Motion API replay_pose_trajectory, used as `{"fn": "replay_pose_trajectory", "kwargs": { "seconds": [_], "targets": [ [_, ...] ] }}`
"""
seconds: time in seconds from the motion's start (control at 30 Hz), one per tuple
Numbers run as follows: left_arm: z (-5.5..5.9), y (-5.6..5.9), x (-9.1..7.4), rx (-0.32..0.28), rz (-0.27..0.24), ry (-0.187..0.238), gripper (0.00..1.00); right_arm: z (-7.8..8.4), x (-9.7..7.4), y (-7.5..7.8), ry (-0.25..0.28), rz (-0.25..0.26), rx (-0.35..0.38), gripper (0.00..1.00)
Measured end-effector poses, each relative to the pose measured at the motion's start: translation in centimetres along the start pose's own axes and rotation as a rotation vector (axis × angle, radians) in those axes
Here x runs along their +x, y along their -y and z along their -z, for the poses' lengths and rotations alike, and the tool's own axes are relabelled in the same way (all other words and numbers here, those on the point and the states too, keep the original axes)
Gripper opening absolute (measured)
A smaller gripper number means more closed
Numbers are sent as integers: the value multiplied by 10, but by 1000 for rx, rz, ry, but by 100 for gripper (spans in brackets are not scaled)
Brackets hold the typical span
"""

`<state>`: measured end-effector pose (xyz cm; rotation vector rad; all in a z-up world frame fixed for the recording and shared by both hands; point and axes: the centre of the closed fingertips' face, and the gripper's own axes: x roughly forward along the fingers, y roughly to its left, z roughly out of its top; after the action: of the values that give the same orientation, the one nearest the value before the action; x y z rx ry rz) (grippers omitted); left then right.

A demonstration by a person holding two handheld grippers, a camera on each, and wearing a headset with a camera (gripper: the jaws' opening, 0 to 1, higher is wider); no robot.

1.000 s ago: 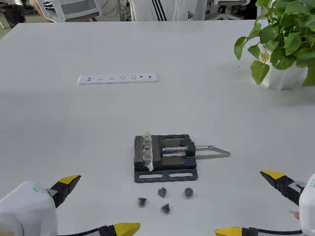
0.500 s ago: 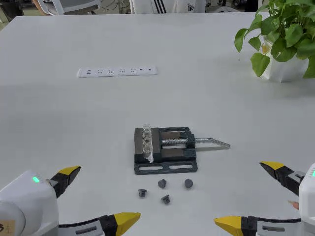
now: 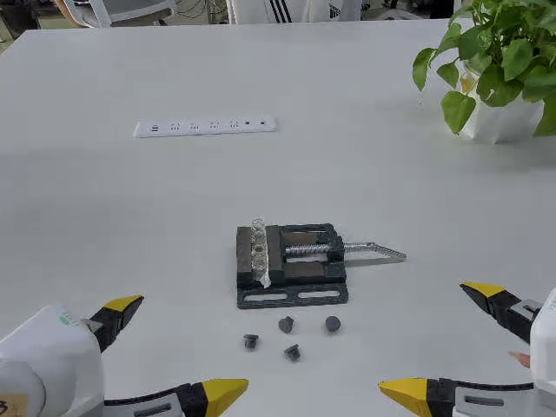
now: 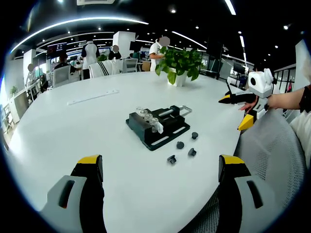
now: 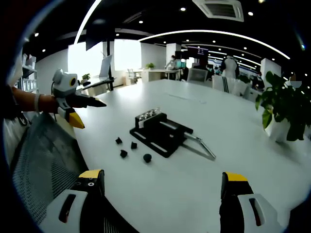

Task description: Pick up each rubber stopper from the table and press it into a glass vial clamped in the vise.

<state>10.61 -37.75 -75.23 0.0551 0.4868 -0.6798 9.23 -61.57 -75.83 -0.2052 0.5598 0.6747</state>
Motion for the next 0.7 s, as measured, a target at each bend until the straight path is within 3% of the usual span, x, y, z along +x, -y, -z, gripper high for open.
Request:
{"fn": "replay_pose_trajectory", "kwargs": {
  "seconds": [0.27, 0.37, 0.47, 0.7],
  "targets": [
    [0, 0, -1, -32, -5, 4, 99, 5, 0, 3, -24, 25, 2, 99],
    [-2, 2, -1, -37, 6, 6, 99, 3, 1, -2, -10, -7, 13, 99],
    [-2, 8, -2, -60, 26, 3, 99, 5, 2, -4, -20, -7, -10, 99],
    [1, 10, -11, -29, 57, -15, 99, 15, 3, -8, -74, -14, -20, 99]
  ]
}}
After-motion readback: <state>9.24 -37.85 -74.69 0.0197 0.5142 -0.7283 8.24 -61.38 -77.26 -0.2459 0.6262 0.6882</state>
